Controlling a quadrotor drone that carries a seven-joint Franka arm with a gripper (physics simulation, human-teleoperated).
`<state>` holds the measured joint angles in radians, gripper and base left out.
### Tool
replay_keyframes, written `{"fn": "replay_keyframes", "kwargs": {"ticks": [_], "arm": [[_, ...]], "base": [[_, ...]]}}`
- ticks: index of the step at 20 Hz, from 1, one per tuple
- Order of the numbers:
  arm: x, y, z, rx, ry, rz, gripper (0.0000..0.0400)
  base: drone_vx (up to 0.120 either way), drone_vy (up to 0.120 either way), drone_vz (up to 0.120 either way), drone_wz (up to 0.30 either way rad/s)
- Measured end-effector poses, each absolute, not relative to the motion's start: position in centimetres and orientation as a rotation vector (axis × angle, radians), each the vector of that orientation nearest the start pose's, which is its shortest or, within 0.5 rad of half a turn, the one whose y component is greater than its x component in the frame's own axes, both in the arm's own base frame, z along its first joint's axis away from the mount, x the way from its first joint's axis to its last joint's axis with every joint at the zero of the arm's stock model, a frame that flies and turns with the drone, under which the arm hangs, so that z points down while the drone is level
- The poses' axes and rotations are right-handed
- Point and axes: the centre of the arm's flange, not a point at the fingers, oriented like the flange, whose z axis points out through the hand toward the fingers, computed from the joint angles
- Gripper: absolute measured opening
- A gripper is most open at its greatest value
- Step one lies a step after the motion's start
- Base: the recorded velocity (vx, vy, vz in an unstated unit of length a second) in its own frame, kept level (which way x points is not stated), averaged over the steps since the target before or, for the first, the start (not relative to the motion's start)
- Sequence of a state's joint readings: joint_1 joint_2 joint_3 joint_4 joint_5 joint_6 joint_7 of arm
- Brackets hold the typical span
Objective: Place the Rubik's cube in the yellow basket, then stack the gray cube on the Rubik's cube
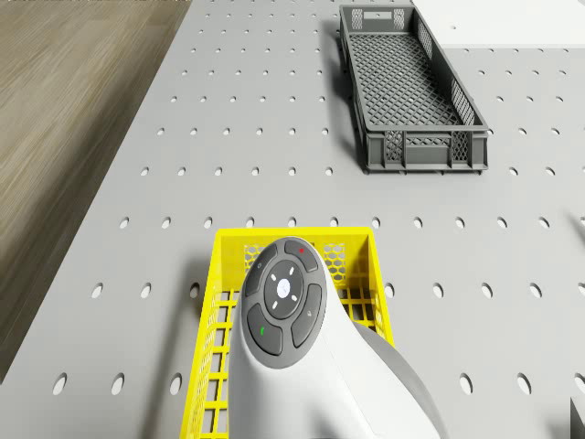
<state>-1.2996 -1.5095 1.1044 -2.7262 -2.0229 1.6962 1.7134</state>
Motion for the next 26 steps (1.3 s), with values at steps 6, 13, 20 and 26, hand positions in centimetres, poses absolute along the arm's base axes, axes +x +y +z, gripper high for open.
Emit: {"fn": "replay_keyframes", "kwargs": {"ticks": [6,13,20,26], "arm": [[32.48,-0.60,57.91,0.001,-0.002,0.786,0.0398],[32.48,-0.60,57.88,0.001,-0.002,0.786,0.0400],[32.48,-0.60,57.88,0.001,-0.002,0.786,0.0400],[32.48,-0.60,57.88,0.001,-0.002,0.786,0.0400]], "base": [[0.000,-0.087,0.120,0.000],[0.000,-0.120,0.029,0.000],[0.040,-0.120,0.000,0.000],[0.080,-0.120,0.000,0.000]]}}
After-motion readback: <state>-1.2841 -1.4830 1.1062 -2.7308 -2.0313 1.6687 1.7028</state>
